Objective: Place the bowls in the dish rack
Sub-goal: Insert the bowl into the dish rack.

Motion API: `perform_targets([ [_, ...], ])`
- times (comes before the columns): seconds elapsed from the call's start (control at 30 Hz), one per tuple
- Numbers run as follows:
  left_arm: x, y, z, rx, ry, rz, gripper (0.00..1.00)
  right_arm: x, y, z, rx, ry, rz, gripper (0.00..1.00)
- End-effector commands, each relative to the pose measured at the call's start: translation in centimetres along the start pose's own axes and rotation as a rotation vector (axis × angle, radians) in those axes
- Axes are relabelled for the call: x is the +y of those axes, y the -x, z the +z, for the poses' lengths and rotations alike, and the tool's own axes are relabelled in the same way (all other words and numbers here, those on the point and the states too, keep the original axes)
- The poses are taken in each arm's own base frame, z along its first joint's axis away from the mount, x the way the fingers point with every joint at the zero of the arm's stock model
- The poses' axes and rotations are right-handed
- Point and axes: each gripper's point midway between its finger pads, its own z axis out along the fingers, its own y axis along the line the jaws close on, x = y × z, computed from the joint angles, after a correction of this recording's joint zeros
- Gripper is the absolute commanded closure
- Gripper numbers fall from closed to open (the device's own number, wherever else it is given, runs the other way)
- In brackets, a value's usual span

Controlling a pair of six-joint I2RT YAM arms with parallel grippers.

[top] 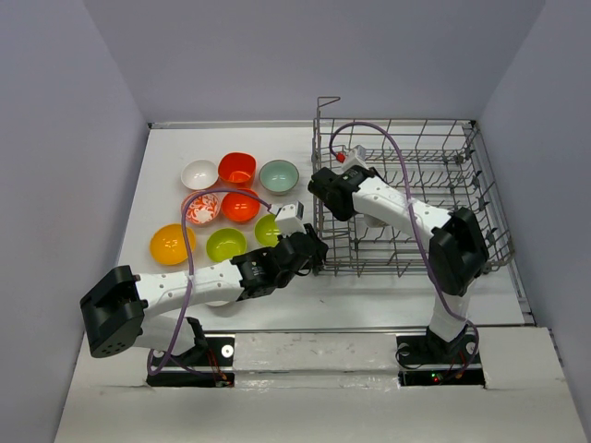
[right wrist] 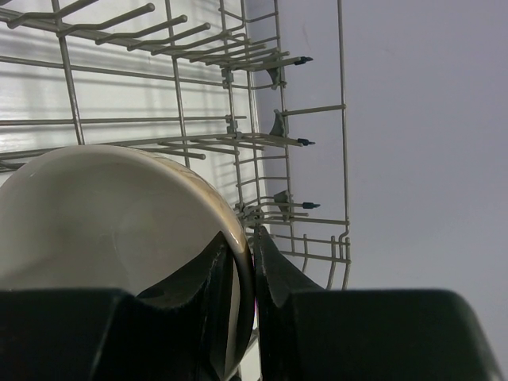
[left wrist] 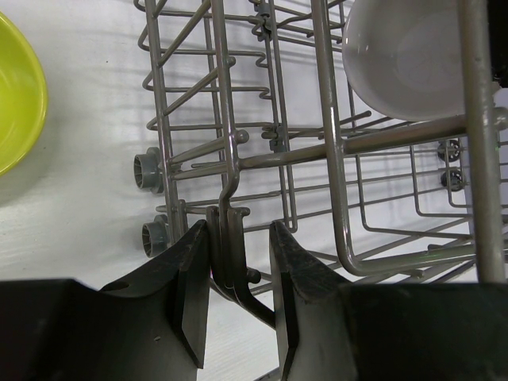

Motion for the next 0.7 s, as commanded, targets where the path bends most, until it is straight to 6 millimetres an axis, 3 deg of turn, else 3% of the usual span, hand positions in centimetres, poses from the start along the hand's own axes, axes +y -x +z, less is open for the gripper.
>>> perform_targets([
  [0.0,-3.0,-2.3,-1.6,0.094,-0.140,0.079,1.00,-2.0,-0.6,0.6,-0.027,-0.118,-0.077,0.98],
  [0.33,-3.0,-2.4,-1.6,0.097,-0.141,0.081,1.00,-2.9,-0.7,0.6,-0.050,-0.151,-0.098,0.95],
  [0.67,-3.1,-2.3,-1.6,0.092,-0.145,0.079,1.00,-0.2,0.0,1.2,-0.028,-0.144,-0.148,0.94],
])
